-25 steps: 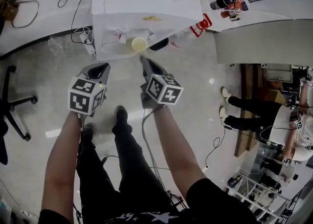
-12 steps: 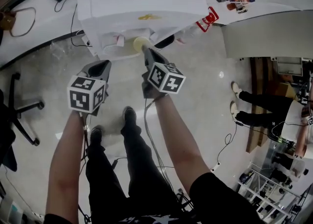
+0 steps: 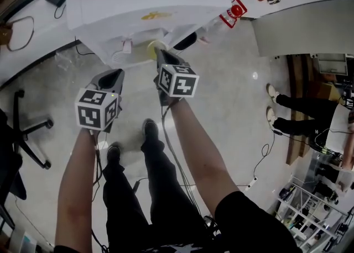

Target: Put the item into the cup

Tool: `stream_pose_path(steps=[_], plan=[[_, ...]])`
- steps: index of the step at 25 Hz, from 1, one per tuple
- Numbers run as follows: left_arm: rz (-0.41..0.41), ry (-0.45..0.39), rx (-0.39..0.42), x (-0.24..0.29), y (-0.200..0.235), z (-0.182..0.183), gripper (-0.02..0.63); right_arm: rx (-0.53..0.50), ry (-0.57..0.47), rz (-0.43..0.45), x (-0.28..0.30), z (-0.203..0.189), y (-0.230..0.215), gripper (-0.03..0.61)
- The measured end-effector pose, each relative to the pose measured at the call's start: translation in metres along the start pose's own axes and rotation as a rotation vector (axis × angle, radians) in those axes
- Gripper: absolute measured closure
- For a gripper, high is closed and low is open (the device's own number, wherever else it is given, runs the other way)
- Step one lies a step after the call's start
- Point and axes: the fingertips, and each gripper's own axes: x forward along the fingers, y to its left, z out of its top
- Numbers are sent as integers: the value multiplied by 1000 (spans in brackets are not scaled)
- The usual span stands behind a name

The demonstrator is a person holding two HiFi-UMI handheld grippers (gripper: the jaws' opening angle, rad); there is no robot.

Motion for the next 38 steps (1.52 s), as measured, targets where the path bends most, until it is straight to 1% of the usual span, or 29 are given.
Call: stream_pose_path(steps=[3, 7, 11, 18, 20, 25, 29, 33, 38], plan=[[-7, 11, 1, 4, -3, -4, 621, -47, 42, -8, 6, -3, -2, 577], [-10, 20, 0, 8, -4, -7, 621, -140, 110, -13, 15, -6, -1, 577], [-10, 19, -5, 10, -2, -6, 621, -171, 174, -21, 24, -9, -1, 577], [-11, 21, -8, 13, 2, -4, 621, -277, 222, -18, 35, -4, 6, 572], [-11, 23, -11, 13, 3, -5, 621, -299, 224, -17, 36, -3, 8, 521], [-18, 31, -12, 11, 2, -6, 621, -294, 222, -36, 33, 0, 6, 498], [-19, 32, -13, 8, 4, -6, 621, -263, 210, -36, 33, -1, 6, 459], [-18, 25, -11, 3, 6, -3, 621, -252, 188, -41, 26, 7, 8, 457], [-26, 31, -3, -9, 1, -4, 621, -191, 155, -41, 8, 16, 15, 457]])
